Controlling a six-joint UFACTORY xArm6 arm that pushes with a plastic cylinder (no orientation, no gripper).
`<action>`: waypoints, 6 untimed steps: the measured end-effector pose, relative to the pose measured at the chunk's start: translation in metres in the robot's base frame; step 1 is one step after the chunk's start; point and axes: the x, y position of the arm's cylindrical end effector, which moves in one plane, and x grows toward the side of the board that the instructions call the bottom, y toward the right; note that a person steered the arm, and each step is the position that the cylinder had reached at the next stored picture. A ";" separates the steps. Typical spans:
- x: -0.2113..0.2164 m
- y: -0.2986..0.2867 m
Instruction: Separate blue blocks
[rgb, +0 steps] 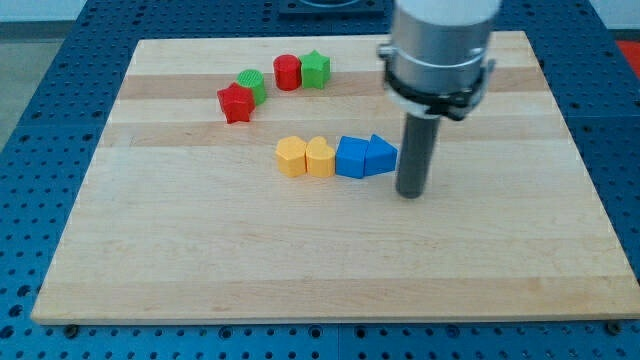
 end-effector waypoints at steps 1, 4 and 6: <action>-0.023 0.012; -0.043 0.016; -0.007 0.005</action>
